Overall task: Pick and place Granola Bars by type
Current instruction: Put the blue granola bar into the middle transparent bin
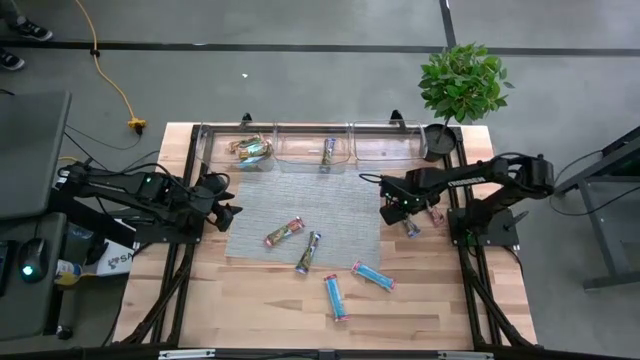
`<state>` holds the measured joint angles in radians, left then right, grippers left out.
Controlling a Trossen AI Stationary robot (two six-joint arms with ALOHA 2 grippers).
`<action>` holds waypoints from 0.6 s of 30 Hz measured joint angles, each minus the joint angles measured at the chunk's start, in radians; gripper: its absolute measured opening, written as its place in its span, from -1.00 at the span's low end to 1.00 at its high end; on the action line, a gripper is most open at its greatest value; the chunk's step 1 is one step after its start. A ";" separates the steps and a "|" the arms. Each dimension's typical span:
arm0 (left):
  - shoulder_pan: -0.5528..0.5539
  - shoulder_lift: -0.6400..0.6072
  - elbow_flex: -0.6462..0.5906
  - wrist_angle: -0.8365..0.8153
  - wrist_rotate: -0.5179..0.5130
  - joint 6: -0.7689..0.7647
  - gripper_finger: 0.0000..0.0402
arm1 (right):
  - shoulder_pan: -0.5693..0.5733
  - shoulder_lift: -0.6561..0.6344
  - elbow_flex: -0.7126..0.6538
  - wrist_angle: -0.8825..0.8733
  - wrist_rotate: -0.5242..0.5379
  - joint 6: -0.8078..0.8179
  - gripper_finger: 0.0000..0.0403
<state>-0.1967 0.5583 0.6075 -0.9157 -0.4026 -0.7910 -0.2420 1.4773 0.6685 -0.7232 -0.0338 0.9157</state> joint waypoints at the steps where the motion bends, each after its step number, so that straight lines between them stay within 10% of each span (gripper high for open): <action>1: 0.000 0.000 0.000 0.000 0.000 0.000 0.28 | 0.000 0.000 0.000 -0.001 0.000 0.000 -0.14; 18: 0.000 0.000 0.000 0.000 0.000 0.000 0.28 | 0.000 -0.120 -0.004 0.068 -0.045 -0.008 -0.66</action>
<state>-0.1967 0.5586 0.6075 -0.9157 -0.4023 -0.7910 -0.2420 1.3568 0.6647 -0.6552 -0.0792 0.9073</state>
